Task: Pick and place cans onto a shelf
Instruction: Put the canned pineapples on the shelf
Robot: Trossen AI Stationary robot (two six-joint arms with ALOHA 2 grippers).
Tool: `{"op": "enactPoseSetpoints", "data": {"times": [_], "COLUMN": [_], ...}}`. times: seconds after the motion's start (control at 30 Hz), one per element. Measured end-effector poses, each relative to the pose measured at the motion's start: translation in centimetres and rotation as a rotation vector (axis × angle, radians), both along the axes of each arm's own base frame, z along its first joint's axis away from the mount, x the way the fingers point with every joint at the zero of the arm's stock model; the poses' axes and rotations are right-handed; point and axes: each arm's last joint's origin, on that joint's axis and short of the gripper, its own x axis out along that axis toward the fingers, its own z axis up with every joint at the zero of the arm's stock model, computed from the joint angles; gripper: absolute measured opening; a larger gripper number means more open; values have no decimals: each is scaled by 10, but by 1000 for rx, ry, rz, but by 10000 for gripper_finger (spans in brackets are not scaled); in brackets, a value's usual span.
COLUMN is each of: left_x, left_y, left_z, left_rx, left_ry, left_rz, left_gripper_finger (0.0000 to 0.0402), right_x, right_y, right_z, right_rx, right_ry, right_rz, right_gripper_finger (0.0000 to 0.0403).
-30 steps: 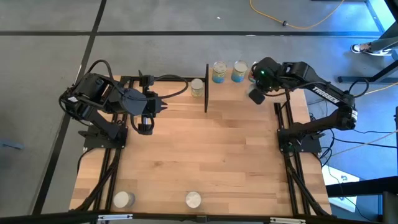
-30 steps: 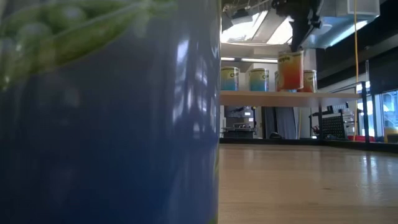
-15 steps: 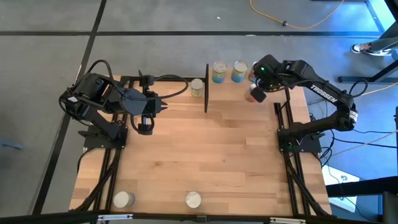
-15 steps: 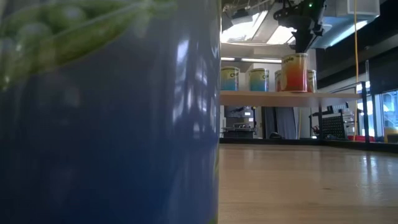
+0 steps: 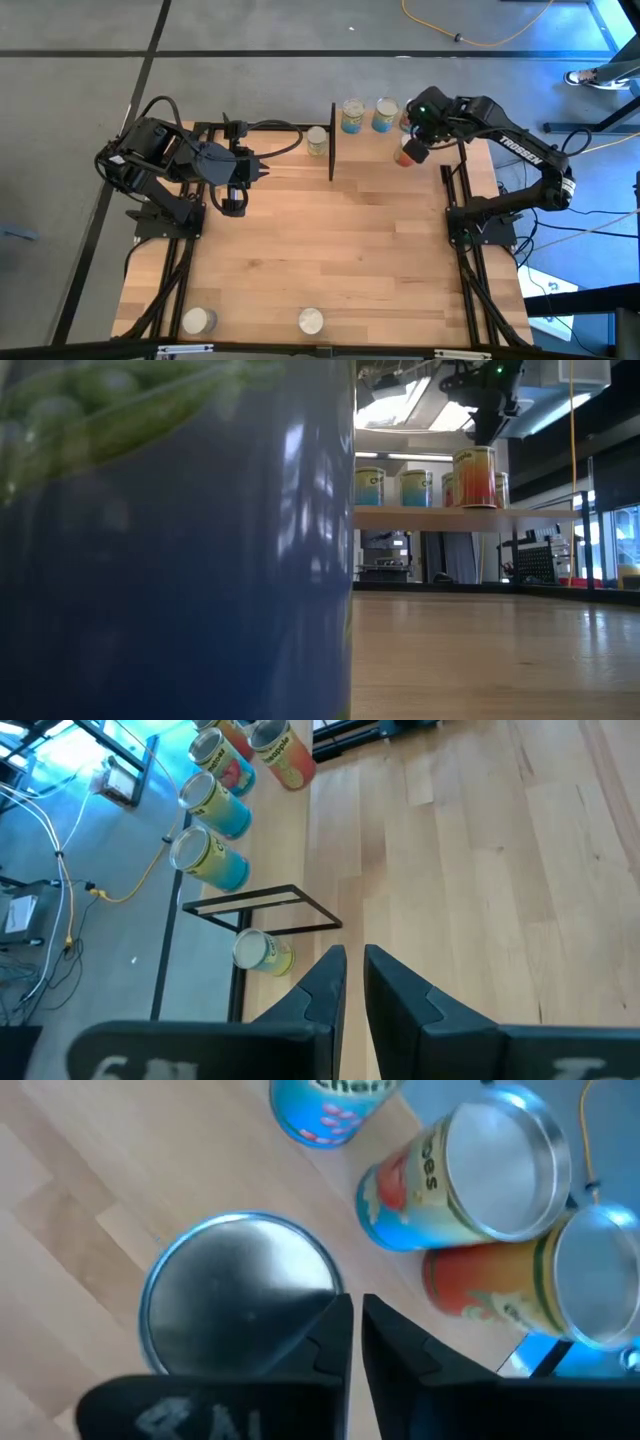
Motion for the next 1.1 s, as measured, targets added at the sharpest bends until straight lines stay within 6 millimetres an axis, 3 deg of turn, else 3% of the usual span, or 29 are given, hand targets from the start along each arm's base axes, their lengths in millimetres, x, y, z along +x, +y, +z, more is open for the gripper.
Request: {"op": "enactPoseSetpoints", "data": {"times": [0.3,0.5,0.8,0.97,1.1], "left_x": [0,0,0,0,0], "left_y": [0,0,0,0,0], "left_z": [0,0,0,0,0], "left_rx": [1,2,2,2,2], "left_ry": [0,1,1,1,1], "left_rz": [-1,-1,-1,-1,-1], "left_gripper_finger": [34,34,34,34,34], "right_x": [2,14,34,45,49], "right_y": [6,28,62,69,64], "right_z": [29,38,16,-5,-20], "right_rx": [-55,63,142,133,31], "right_ry": [-101,-200,-165,-155,-112], "right_rz": [41,242,411,445,385], "right_gripper_finger": [7,3,2,2,1]}}
